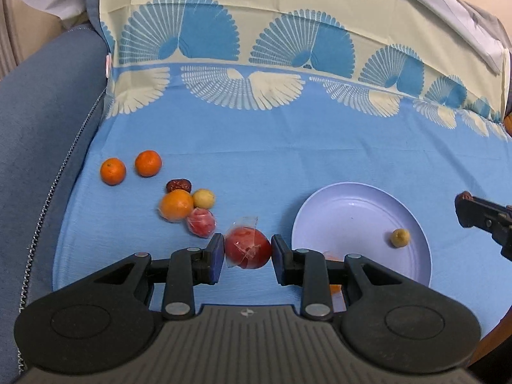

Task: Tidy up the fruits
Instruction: 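Carry the red fruit over the plate with the left tool while the right tool carries the date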

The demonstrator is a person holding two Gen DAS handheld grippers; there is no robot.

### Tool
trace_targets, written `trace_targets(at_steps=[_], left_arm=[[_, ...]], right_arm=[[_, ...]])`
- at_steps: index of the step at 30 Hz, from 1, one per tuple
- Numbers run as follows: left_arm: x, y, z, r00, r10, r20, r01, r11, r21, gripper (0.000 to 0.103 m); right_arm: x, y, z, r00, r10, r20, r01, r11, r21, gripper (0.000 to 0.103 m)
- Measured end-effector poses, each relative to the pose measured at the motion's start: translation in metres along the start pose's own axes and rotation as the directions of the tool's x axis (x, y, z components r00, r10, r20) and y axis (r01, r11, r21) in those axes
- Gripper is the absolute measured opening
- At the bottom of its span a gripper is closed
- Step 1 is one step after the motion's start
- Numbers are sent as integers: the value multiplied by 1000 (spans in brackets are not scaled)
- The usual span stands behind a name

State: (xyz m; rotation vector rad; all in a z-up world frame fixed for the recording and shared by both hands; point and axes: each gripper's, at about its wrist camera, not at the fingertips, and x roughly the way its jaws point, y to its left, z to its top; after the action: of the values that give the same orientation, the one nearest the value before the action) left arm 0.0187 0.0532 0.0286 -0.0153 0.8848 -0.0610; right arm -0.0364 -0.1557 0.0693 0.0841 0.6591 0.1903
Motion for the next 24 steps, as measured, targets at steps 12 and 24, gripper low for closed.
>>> trace_targets(at_steps=[12, 24], left_arm=[[12, -11, 3, 996, -86, 21, 86, 996, 4, 35], [12, -58, -13, 990, -116, 78, 101, 979, 178, 35]], right_arm=[[12, -15, -9, 999, -17, -34, 17, 1000, -6, 21], [24, -4, -12, 997, -1, -73, -2, 999, -45, 21]])
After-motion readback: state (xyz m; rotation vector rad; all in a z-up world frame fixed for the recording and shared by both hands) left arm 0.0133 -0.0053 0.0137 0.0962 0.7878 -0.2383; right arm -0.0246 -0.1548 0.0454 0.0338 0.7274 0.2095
